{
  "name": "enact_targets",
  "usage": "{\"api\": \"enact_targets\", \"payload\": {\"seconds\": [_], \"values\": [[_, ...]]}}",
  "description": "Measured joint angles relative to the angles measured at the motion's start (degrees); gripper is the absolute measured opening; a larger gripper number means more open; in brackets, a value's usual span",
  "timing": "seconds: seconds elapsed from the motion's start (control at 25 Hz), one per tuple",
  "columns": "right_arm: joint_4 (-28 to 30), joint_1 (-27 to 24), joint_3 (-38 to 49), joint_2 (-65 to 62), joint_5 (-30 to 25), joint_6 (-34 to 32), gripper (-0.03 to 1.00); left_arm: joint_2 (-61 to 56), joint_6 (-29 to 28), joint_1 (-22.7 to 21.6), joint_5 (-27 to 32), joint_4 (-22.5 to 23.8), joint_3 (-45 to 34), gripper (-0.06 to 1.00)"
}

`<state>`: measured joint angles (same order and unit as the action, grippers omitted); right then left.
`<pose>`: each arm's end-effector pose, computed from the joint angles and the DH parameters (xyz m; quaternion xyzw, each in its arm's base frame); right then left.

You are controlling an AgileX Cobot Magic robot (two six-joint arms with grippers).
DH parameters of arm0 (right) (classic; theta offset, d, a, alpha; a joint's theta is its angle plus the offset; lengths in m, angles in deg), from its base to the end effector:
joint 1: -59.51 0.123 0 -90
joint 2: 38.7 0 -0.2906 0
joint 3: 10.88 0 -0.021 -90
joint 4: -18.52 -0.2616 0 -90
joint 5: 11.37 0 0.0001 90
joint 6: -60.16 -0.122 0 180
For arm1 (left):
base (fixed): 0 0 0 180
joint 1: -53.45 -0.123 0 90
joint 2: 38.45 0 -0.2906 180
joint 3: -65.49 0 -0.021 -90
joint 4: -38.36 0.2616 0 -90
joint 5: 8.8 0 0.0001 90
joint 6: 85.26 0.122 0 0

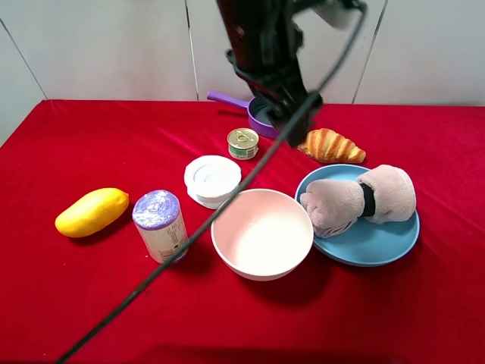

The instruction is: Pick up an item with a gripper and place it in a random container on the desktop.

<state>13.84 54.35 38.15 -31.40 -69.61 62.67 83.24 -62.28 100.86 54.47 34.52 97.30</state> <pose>0.0292 0.0059 0.2719 0.0188 0.8405 0.0046 0.5415 0.3122 -0.3504 0.2832 0.5540 0.7989 -0.0810 0.2199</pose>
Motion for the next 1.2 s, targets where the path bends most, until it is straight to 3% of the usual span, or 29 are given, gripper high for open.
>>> {"api": "enact_targets", "payload": {"seconds": [0.24,0.52,0.8,1.0,1.2], "values": [[0.00,0.00,0.00,0.00,0.00,-0.13,0.69,-5.26,-1.13,-1.19,3.94,1.02,0.00,0.99],[0.00,0.00,0.00,0.00,0.00,-0.13,0.69,-11.42,-3.84,-1.21,4.20,3.84,-0.17,0.99],[-0.05,0.00,0.00,0.00,0.00,-0.13,0.69,-16.61,-4.01,-1.86,4.20,9.53,-1.85,0.99],[-0.05,0.00,0.00,0.00,0.00,-0.13,0.69,-21.91,-5.26,-3.95,4.20,9.95,-9.03,0.99],[-0.05,0.00,0.00,0.00,0.00,-0.13,0.69,-33.12,-9.34,-5.17,4.15,10.02,-22.29,0.99]]}}
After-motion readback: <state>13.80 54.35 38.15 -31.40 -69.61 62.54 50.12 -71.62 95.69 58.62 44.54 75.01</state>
